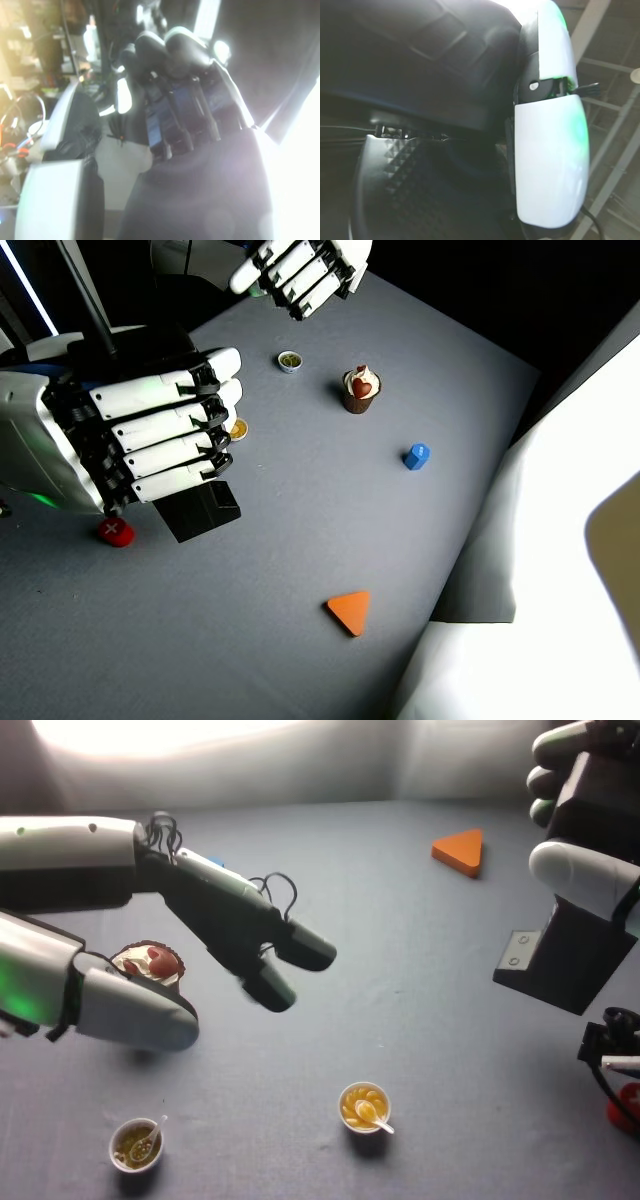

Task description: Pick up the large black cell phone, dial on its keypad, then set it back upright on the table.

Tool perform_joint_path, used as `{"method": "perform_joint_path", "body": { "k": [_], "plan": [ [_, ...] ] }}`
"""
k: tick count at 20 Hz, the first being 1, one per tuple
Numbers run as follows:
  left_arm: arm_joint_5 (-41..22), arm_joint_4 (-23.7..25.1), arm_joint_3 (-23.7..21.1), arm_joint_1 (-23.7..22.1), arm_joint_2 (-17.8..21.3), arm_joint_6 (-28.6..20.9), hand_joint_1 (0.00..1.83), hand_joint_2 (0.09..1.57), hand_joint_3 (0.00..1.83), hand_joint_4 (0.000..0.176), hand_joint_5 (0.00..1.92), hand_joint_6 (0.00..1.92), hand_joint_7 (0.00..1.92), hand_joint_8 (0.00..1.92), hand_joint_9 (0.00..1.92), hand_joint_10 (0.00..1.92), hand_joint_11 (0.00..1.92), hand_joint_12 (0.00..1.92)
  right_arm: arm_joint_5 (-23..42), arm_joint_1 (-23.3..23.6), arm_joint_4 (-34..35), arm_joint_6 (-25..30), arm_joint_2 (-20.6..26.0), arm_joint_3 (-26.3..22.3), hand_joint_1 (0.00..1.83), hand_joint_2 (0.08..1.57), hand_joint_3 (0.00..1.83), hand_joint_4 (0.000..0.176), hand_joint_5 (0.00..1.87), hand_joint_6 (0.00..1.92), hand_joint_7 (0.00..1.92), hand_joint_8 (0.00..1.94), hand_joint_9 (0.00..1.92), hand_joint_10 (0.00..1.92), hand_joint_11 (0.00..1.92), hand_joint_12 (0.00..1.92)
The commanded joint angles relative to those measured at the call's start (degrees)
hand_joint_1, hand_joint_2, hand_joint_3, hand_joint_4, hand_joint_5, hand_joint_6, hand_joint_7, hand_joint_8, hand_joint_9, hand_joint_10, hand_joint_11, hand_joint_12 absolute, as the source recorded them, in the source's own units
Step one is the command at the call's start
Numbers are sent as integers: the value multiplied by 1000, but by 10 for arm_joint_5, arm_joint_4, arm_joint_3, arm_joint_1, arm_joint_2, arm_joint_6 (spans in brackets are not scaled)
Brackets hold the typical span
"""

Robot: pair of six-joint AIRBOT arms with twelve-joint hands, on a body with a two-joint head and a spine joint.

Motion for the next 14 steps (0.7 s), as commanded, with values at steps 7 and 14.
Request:
{"method": "perform_joint_path", "body": {
  "k": [7,14],
  "plan": [
    [119,-21,-49,-29,17,-150,0,1240,0,0,207,1,224,3,185,1,0,390,77,1,-14,18,-5,2,1492,1109,2,0,916,939,983,877,956,1101,757,1616],
    [154,2,-76,-10,29,-250,13,1241,0,0,205,1,223,4,168,4,0,359,77,-9,-13,19,-7,2,1489,1124,1,0,902,936,951,938,917,1166,725,1666]
  ]
}}
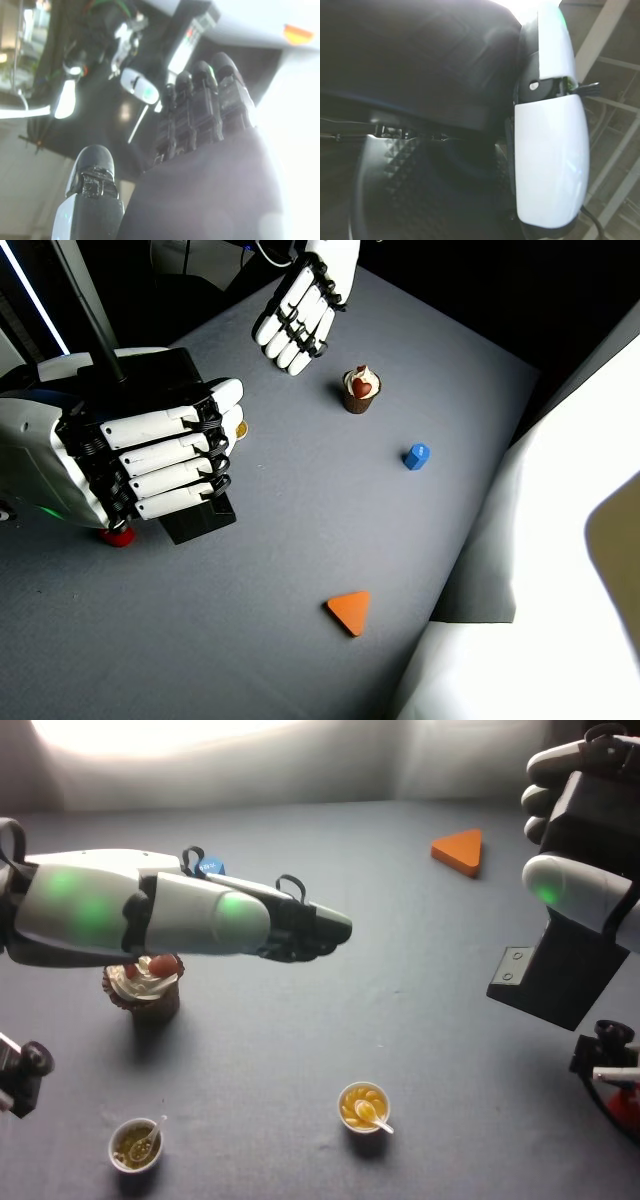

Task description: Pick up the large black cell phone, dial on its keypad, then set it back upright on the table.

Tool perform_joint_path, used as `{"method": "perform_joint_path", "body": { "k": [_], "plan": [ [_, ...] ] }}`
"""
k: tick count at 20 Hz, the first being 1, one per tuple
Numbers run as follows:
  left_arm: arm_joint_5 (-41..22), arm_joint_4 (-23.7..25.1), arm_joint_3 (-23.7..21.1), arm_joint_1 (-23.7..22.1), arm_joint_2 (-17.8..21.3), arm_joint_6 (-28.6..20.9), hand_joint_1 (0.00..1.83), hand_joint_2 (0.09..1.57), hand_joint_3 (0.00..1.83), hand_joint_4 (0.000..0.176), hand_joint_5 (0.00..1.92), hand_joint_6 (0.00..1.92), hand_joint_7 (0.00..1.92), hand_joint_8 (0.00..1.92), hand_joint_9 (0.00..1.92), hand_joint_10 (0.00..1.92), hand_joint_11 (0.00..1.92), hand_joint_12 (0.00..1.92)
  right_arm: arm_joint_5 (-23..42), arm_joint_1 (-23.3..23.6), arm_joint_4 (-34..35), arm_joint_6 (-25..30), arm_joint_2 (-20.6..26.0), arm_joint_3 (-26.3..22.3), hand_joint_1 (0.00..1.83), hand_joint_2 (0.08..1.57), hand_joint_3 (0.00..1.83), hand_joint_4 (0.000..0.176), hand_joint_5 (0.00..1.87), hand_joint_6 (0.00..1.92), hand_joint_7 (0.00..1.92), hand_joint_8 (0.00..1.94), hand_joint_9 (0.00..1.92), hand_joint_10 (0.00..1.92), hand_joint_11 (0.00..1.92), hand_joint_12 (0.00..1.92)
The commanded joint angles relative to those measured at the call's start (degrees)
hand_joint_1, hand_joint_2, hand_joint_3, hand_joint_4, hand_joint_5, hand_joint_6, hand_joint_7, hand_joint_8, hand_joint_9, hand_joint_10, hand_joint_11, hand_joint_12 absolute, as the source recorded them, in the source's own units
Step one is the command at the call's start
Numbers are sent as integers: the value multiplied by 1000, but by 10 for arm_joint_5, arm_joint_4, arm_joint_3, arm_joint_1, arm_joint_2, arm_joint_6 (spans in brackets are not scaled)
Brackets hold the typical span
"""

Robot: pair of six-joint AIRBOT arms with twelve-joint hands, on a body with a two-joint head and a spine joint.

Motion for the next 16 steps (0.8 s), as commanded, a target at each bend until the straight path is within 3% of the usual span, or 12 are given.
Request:
{"method": "perform_joint_path", "body": {
  "k": [1,4,7,12,16],
  "plan": [
    [-32,-36,-6,-13,6,-12,10,1244,1,0,212,3,236,5,176,5,0,406,76,-2,-22,13,4,1,1489,1126,1,0,896,951,945,943,914,1169,725,1669],
    [-21,-27,-19,-1,16,-34,24,1247,1,0,204,1,207,0,149,0,0,415,76,-6,-22,13,3,1,1491,1113,0,0,896,974,976,870,965,1079,757,1630],
    [-21,-28,-27,10,18,-34,14,1255,1,0,198,5,194,5,134,2,0,378,76,-15,-13,13,2,2,1489,1123,0,0,905,940,943,952,926,1149,724,1655],
    [-21,-27,-17,19,17,-33,6,1256,1,0,207,1,199,0,138,2,0,369,78,-26,-8,14,0,3,1491,1116,0,0,867,1000,983,862,966,1082,755,1633],
    [-21,-27,-7,22,18,-34,29,1261,0,0,214,3,199,2,138,2,0,378,80,-33,-4,15,-3,5,1490,1121,0,0,878,1006,948,919,943,1098,756,1640]
  ]
}}
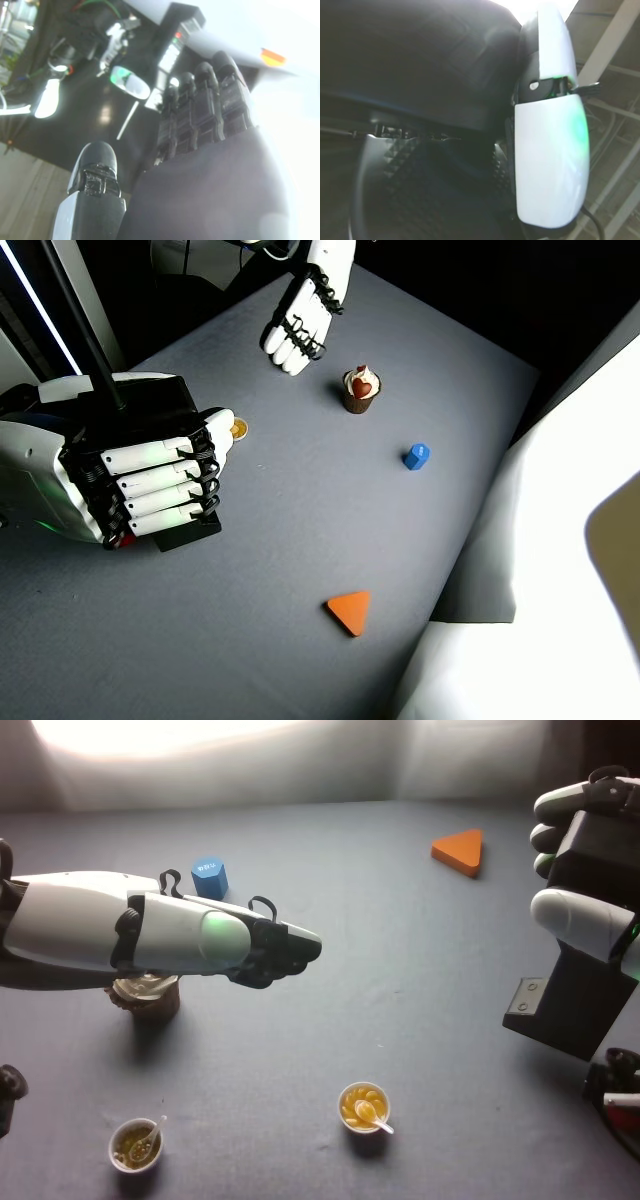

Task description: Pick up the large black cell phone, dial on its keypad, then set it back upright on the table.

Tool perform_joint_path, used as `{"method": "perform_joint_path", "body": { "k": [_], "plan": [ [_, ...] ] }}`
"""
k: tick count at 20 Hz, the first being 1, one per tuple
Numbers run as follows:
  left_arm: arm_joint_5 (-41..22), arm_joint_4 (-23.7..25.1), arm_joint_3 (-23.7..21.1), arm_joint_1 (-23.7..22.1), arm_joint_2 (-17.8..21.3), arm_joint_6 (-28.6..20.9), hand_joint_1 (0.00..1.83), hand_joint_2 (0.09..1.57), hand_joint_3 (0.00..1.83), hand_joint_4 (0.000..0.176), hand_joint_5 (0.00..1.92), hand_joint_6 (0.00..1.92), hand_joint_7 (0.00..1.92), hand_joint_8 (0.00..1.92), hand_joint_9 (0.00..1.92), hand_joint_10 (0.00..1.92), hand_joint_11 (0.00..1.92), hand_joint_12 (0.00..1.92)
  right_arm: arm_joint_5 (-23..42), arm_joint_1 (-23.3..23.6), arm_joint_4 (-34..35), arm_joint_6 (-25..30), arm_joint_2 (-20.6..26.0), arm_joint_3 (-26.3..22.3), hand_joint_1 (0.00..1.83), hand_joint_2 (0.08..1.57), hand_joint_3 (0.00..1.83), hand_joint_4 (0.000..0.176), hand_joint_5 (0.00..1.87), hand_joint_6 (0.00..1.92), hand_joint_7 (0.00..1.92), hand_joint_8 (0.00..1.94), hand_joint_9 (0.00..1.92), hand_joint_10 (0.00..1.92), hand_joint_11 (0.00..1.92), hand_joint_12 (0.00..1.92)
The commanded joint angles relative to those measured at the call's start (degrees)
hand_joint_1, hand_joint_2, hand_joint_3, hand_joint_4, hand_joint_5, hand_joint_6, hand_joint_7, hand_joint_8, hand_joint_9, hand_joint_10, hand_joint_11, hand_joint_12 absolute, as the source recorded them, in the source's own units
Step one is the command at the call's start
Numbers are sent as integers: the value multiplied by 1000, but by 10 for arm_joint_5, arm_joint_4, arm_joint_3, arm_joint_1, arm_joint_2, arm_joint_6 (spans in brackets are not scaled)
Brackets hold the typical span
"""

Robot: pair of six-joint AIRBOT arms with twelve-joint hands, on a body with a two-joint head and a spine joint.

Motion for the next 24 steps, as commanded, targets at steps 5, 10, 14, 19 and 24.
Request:
{"method": "perform_joint_path", "body": {
  "k": [5,10,14,19,24],
  "plan": [
    [-37,-34,-6,2,11,-6,24,1260,0,0,238,2,220,3,162,4,0,459,80,1,-20,16,-2,6,1490,1120,0,0,901,968,938,926,939,1130,749,1642],
    [-42,-41,-41,23,7,6,16,1258,0,0,252,4,214,3,169,5,0,401,86,1,-15,26,-16,16,1489,1121,0,0,902,962,933,947,929,1136,757,1639],
    [-49,-40,-38,7,14,17,27,1256,0,0,252,1,221,3,175,3,0,454,95,-1,-13,34,-26,22,1491,1116,0,0,895,1015,960,903,948,1082,750,1626],
    [-50,-32,-32,-3,16,21,23,1261,1,0,243,0,216,0,159,2,0,366,99,-9,-14,37,-30,25,1482,1169,3,0,764,1173,834,1065,843,1203,664,1691],
    [-52,-25,-37,-3,19,28,1,1261,1,0,243,0,218,0,162,0,0,348,102,-18,-20,37,-33,29,1479,1187,1,0,723,1237,804,1093,809,1257,632,1722]
  ]
}}
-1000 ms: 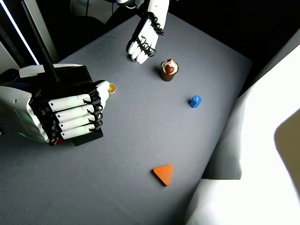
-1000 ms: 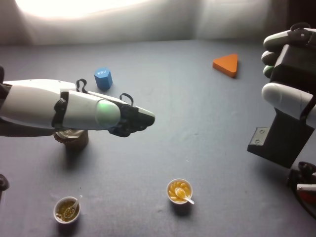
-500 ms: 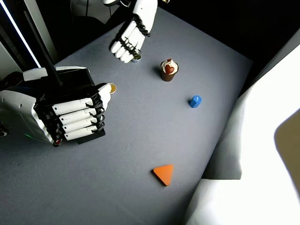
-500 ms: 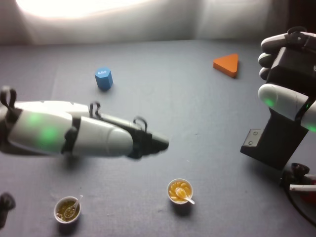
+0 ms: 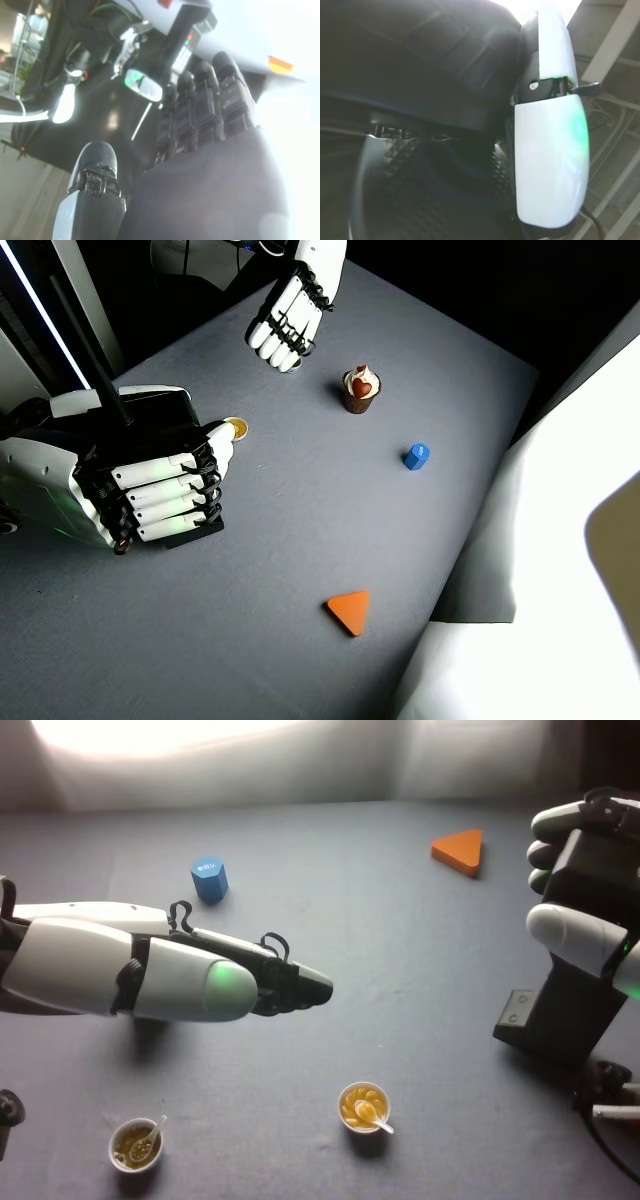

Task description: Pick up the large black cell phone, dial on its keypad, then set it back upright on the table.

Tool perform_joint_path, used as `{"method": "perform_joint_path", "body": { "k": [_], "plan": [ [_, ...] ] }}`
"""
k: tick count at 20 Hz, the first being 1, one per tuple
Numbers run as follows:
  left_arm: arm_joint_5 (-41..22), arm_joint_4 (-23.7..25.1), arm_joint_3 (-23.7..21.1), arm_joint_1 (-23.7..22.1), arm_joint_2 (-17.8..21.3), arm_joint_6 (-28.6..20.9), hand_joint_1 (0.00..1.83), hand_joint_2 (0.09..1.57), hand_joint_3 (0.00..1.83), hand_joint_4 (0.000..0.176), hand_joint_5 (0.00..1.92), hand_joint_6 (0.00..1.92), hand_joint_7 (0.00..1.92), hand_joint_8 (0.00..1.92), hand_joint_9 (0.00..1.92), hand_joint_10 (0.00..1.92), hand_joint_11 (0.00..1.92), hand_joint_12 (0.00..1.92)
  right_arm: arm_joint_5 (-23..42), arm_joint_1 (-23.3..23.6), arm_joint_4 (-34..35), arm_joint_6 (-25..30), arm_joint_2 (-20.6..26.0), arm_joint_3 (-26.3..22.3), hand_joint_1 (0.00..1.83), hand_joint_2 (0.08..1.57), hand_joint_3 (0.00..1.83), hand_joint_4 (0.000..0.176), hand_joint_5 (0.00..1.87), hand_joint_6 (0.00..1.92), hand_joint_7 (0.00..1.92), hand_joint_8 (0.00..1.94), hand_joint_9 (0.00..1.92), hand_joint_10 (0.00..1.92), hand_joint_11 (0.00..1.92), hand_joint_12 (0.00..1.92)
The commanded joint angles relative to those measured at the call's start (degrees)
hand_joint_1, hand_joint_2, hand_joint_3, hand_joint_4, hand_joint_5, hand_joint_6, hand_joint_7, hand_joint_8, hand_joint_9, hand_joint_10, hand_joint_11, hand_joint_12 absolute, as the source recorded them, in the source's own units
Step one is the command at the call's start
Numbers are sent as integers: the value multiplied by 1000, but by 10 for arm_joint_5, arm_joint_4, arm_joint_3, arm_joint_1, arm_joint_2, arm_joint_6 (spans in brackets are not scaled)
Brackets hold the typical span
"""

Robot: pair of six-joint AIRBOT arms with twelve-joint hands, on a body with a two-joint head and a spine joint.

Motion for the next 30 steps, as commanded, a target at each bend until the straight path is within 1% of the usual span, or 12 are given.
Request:
{"method": "perform_joint_path", "body": {
  "k": [1,2,3,6,11,16,17,19,24,27,28,30],
  "plan": [
    [-43,-35,-5,-11,5,-2,1,1261,1,0,243,0,218,0,162,0,0,348,79,1,-25,14,3,2,1479,1187,1,0,723,1237,804,1093,809,1257,632,1722],
    [-43,-35,-5,-11,6,-1,1,1261,1,0,243,0,218,0,162,0,0,348,80,-1,-26,16,3,2,1479,1187,1,0,723,1237,804,1093,809,1257,632,1722],
    [-43,-35,-5,-11,6,2,0,1261,0,0,229,0,189,0,141,0,0,312,81,-3,-26,18,2,2,1486,1146,0,0,843,1082,893,994,898,1158,717,1666],
    [-45,-35,-6,-11,8,7,14,1263,0,0,249,3,197,1,154,2,0,381,82,-9,-27,27,1,2,1490,1116,0,0,905,1003,976,876,944,1097,735,1632],
    [-45,-35,-6,-12,8,7,5,1262,0,0,220,0,173,0,131,0,0,314,86,-14,-27,31,-2,6,1491,1115,1,0,892,1009,969,883,955,1083,747,1632],
    [-46,-35,-7,-12,10,11,9,1266,0,0,240,5,204,9,153,7,0,378,88,-18,-27,35,-3,9,1491,1115,0,0,904,979,968,898,955,1091,738,1635],
    [-47,-35,-7,-12,10,11,4,1269,1,0,226,4,191,4,142,2,0,298,88,-19,-27,35,-4,9,1491,1115,0,0,906,988,965,895,951,1091,745,1629],
    [-47,-35,-7,-12,10,12,7,1265,0,0,241,2,217,5,168,4,0,397,88,-20,-27,35,-4,9,1489,1124,1,0,884,1005,932,945,932,1131,738,1650],
    [-48,-36,-7,-12,11,14,6,1263,0,0,219,1,198,1,155,0,0,440,89,-26,-29,37,-6,9,1490,1122,0,0,900,992,935,967,938,1102,730,1643],
    [-48,-36,-7,-13,11,16,1,1266,1,0,203,0,193,0,141,3,0,331,89,-29,-32,37,-7,9,1490,1122,0,0,904,989,931,962,928,1117,751,1631],
    [-48,-36,-7,-13,11,16,0,1265,0,0,214,2,188,1,148,2,0,326,89,-29,-32,37,-7,9,1478,1188,0,0,733,1236,793,1105,798,1270,638,1713],
    [-49,-37,-7,-13,12,17,5,1269,1,0,222,3,199,4,150,2,0,339,89,-29,-33,37,-7,8,1489,1127,0,0,888,1032,933,935,928,1123,730,1647]
  ]
}}
